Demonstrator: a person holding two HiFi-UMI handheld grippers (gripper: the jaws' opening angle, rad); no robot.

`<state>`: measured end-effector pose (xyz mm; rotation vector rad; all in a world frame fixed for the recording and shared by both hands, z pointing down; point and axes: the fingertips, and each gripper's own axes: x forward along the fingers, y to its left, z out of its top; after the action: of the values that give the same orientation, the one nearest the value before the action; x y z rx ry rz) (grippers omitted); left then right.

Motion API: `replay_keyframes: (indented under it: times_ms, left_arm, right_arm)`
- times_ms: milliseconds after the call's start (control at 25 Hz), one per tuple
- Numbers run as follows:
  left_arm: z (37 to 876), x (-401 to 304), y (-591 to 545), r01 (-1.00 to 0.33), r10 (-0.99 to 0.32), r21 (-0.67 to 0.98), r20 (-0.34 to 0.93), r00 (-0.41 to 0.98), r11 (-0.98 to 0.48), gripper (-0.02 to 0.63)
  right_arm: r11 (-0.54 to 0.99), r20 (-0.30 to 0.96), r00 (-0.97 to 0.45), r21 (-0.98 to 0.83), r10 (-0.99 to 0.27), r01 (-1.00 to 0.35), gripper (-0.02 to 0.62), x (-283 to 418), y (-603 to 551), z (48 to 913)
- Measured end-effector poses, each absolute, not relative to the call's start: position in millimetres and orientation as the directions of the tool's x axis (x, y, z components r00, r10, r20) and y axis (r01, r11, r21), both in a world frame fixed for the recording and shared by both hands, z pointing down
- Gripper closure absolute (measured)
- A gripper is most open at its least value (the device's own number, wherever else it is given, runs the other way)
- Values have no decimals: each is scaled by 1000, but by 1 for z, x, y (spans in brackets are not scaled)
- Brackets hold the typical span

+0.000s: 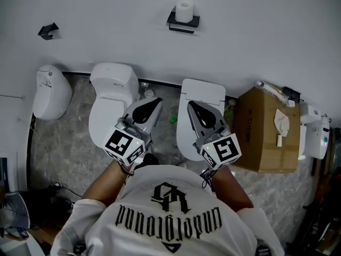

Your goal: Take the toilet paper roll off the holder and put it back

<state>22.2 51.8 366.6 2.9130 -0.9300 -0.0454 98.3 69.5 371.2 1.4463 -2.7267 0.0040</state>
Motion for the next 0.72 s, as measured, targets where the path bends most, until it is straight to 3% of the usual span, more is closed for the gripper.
replay_keyframes:
  times_ms: [720]
  left_arm:
    - [360,-79,-57,-452,-455,85,-14,890,-888,592]
  right_arm:
    - [462,26,-461,31,-887,-886,592,-13,-47,362]
